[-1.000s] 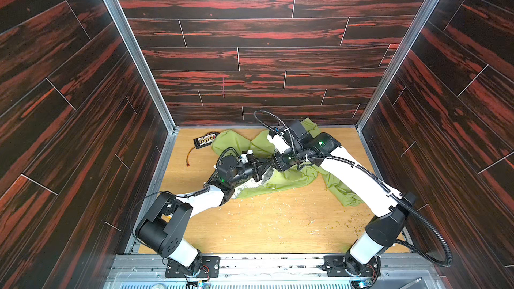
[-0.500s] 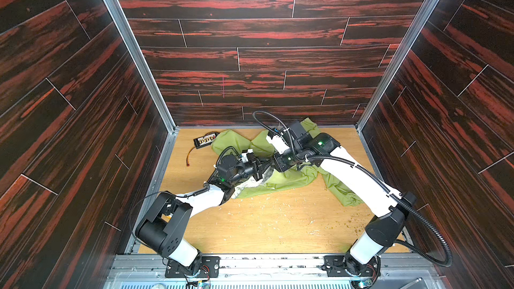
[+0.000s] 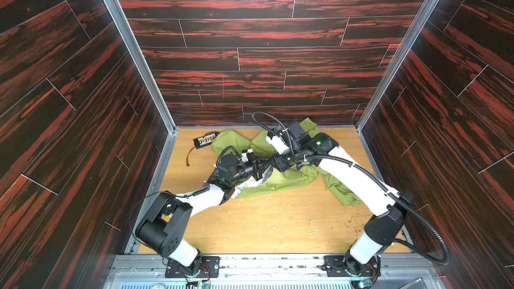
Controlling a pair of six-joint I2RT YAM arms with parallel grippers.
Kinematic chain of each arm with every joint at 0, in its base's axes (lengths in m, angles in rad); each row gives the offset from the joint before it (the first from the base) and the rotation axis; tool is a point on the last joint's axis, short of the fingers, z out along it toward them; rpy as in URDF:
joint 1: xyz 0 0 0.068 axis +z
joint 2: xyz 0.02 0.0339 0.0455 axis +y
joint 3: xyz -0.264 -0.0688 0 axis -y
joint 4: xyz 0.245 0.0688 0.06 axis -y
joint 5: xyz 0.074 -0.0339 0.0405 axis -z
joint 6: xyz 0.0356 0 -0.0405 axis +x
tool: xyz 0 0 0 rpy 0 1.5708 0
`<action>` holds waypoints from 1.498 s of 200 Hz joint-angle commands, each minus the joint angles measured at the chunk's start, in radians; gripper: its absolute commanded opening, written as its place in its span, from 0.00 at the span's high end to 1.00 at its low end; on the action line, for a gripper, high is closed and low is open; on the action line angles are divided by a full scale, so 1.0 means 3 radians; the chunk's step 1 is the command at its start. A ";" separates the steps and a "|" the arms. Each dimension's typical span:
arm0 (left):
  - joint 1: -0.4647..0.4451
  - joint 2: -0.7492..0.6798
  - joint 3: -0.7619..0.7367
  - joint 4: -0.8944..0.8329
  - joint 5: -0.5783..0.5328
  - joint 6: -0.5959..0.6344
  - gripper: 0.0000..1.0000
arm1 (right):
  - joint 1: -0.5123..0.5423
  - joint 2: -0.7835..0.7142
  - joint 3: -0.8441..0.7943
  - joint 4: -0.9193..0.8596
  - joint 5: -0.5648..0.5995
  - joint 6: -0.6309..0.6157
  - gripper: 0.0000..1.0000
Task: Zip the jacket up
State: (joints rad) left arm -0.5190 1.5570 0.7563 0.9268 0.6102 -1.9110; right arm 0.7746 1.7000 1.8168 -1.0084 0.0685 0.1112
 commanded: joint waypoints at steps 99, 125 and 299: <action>-0.0059 -0.0030 0.0088 0.0244 0.0103 -0.0077 1.00 | 0.0022 0.0092 0.0101 -0.0010 0.0045 -0.0004 0.77; -0.0055 -0.0034 0.0055 0.0270 0.0104 -0.0088 1.00 | 0.0021 0.0051 0.0076 -0.0008 0.0073 0.0031 0.79; -0.0058 -0.0105 0.0112 0.0213 0.0175 -0.0124 1.00 | 0.0031 0.0061 0.0067 0.0031 0.0005 0.0061 0.54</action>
State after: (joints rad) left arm -0.5236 1.5578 0.7612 0.9276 0.6155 -1.9312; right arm 0.7742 1.7016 1.8126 -0.9920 0.0933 0.1440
